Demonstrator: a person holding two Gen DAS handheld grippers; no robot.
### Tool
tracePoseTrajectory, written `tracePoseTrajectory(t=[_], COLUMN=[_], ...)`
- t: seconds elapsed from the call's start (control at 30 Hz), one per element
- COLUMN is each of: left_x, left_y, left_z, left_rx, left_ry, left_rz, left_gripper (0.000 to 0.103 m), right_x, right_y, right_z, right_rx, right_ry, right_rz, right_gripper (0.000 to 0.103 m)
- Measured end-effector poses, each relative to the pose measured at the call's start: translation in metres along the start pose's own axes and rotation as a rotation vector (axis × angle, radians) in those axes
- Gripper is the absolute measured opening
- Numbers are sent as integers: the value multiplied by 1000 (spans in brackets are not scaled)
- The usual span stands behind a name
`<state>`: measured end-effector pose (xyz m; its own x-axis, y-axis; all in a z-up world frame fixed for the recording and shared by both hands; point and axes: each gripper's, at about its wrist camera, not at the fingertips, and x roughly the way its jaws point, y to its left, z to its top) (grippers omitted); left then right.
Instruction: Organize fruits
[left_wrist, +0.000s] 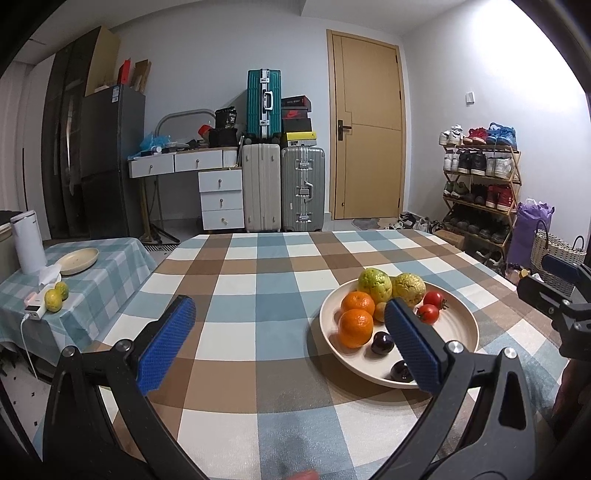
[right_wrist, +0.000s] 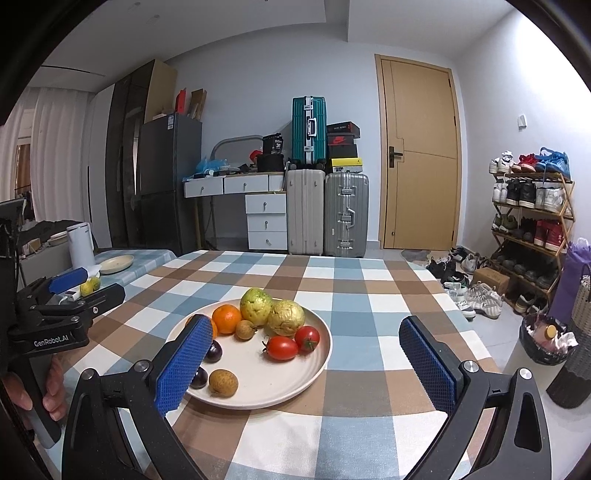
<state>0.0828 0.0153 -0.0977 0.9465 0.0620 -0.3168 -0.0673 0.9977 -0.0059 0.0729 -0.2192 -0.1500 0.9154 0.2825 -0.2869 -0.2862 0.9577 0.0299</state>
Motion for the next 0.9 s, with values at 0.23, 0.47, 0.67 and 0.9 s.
tracePoseTrajectory(t=[0.23,0.47,0.67,0.9], left_x=[-1,-3,-3,-4], left_y=[0,1,1,1], left_z=[0,1,1,2], left_rx=[1,1,1,1], left_ry=[0,4,4,2], left_rz=[-3,-2,-3,-5], left_gripper=[102,102,102,102], right_x=[0,0,0,0], right_y=[1,0,0,0], right_z=[0,0,0,0], right_rx=[0,1,1,1], right_ry=[0,0,0,0], right_rz=[0,0,0,0], right_gripper=[103,103,103,103])
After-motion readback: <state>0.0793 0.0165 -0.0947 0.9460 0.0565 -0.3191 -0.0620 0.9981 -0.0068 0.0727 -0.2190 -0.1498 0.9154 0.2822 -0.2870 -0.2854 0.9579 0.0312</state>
